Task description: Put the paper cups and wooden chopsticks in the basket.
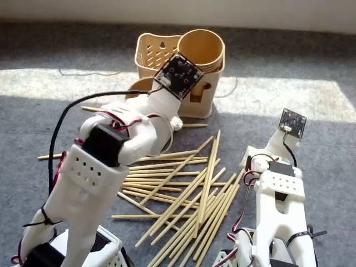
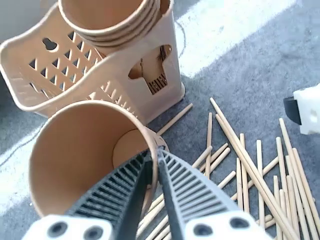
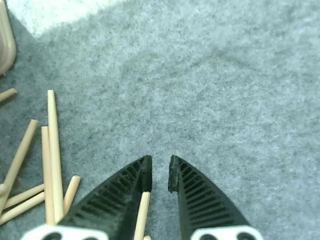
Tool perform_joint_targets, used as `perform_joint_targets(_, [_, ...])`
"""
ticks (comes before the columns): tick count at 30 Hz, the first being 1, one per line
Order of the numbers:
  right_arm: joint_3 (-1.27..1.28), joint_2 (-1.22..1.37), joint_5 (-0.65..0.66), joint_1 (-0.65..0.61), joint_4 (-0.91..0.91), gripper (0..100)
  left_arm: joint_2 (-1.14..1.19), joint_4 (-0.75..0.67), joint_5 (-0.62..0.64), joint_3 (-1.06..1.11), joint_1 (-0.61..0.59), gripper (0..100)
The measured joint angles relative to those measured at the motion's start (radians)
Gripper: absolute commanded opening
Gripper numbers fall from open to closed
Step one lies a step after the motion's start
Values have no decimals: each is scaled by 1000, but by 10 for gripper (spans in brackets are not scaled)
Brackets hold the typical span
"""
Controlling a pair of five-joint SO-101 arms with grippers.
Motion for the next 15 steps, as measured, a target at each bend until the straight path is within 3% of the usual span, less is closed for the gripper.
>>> perform_joint_targets(6, [0, 0, 0, 0, 0, 67, -2, -2, -3, -176, 0, 30])
perform_joint_targets(15, [0, 0, 0, 0, -72, 67, -2, -278, -34, -141, 17, 24])
